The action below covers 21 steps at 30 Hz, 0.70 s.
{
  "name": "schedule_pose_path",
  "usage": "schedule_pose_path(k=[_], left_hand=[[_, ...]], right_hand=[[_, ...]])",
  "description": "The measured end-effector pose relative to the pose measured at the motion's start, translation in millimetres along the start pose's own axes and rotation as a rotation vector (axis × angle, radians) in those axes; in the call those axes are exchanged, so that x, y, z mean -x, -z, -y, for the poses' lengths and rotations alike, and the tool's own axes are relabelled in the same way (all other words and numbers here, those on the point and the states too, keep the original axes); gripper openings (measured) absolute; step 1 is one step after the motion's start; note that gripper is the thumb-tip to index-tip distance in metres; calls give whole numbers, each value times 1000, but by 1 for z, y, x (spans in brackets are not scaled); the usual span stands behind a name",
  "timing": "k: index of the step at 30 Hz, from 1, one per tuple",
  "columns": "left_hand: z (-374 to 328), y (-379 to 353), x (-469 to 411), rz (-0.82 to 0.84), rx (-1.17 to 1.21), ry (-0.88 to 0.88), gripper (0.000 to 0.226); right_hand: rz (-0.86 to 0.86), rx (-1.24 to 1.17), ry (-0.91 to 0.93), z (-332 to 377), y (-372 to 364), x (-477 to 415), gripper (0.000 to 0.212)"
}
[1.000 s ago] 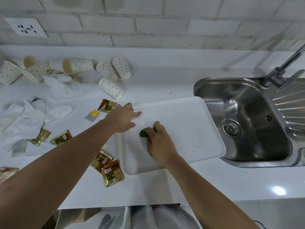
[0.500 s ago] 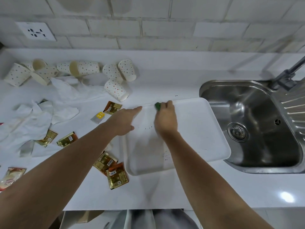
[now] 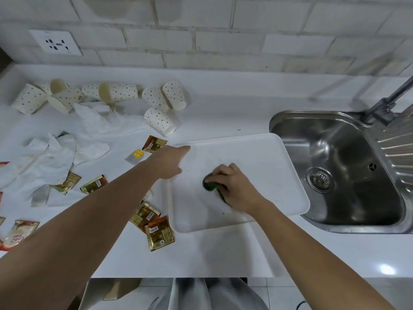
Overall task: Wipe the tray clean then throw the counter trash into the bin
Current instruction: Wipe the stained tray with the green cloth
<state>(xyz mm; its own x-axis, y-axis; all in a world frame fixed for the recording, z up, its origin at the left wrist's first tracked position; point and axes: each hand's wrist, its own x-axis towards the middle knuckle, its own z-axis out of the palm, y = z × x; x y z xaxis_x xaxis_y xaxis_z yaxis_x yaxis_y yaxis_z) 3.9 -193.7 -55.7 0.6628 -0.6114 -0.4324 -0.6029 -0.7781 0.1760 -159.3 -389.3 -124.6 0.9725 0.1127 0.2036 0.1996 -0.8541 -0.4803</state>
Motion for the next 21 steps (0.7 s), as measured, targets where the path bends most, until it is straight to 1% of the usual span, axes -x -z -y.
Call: schedule_pose_path(k=[3,5,6,7,8,11,13,14,16,17,18,19,21], left_hand=[[2,2,2,33,58,25,73],[2,5,4,53,88,43,76],[1,6,4,53,93,44,76],[0,7,5,47,86,44,75],[0,7,3,34,77,40,72],[0,4,-1,14,55,41,58],[-5,3,-1,17,40,65,59],[-6,2,-1,15,40,76,60],[-7,2,-2,13,38,92,59],[-6,1,-3,19,45,94,59],[-7,1,-3,28,61,94,61],[-8,0,-2,35,84,92,65],[-15,-10,2,29,141,64,68]], right_hand=[[-184,34,-278,1,-9,-46,41],[-228,41,-432,9,-19,-72,41],[-227,37,-451,14,-25,-80,43],[-208,31,-419,20,-31,-84,45],[-168,27,-346,26,-35,-84,45],[38,3,-45,40,-34,-57,46],[160,-41,103,42,-23,-24,48],[217,-60,131,41,-16,-8,49],[320,-83,102,38,-3,13,52],[347,-96,70,37,3,17,53],[329,-125,34,37,8,19,52],[261,-170,-4,38,13,18,51],[51,-224,-107,38,25,17,48]])
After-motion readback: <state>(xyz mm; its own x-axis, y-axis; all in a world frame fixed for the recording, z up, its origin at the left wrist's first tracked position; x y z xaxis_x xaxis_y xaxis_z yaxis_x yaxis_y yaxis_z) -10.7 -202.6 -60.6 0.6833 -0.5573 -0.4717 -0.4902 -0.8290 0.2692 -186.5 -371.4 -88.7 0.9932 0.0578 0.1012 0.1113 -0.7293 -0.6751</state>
